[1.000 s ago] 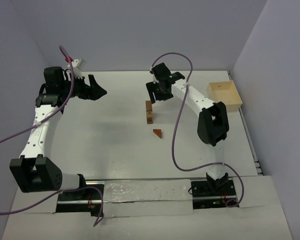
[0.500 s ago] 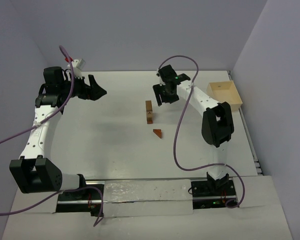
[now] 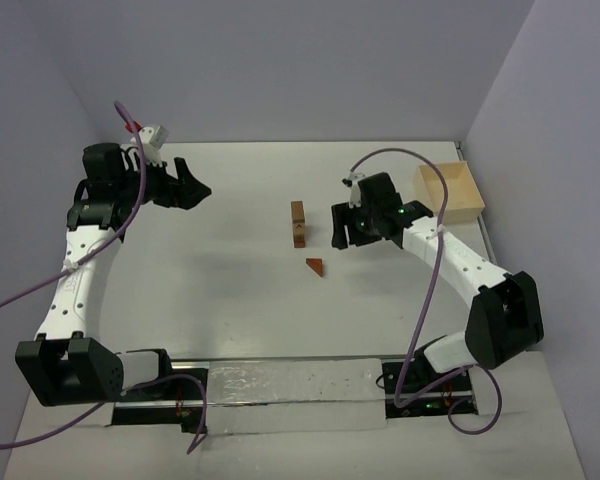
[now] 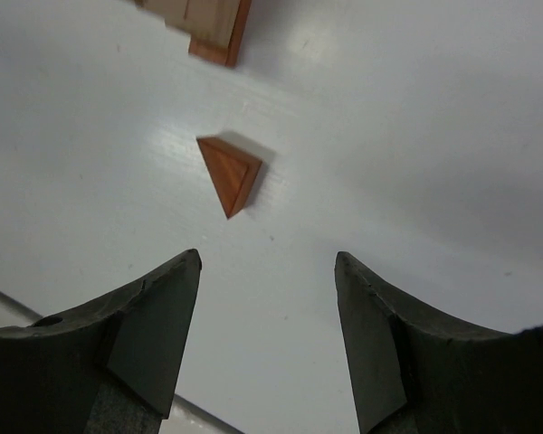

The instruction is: Build the wood block tower

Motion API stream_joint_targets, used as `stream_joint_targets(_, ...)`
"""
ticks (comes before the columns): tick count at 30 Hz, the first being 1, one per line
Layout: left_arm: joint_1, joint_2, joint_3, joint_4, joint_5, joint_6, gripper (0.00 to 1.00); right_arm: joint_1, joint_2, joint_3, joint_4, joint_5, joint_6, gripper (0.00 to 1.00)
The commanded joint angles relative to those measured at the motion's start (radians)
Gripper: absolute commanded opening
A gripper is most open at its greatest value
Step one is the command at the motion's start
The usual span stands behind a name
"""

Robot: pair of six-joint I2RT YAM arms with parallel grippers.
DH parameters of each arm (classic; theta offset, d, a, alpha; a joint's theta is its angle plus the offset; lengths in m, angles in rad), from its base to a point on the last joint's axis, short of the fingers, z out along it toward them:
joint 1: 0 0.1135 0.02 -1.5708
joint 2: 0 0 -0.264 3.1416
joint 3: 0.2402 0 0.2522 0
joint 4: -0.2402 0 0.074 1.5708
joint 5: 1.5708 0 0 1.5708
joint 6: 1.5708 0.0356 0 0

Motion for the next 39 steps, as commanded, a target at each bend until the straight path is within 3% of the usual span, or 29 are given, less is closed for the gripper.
stream_joint_targets(1, -0.003, -0.044, 0.008, 0.028, -0.037, -0.027, 0.99, 0.06, -0.025, -0.098, 0.143, -0.032, 0.071, 0.69)
stream_joint_targets(8, -0.003, -0.046, -0.001, 0.01, -0.034, -0.046, 0.99, 0.198, 0.04, -0.137, 0.222, 0.099, 0.136, 0.68)
stream_joint_targets(24, -0.003, -0.046, -0.02, -0.014, -0.074, -0.014, 0.99, 0.229, 0.295, -0.066, 0.281, 0.189, 0.183, 0.55)
stream_joint_targets(28, -0.004, -0.041, -0.019, -0.023, -0.065, 0.002, 0.99, 0.228, 0.331, -0.047, 0.264, 0.189, 0.169, 0.39)
stream_joint_targets(39, -0.003, -0.034, -0.011, -0.029, -0.043, -0.003, 0.96, 0.233, 0.257, -0.108, 0.253, 0.186, 0.09, 0.16)
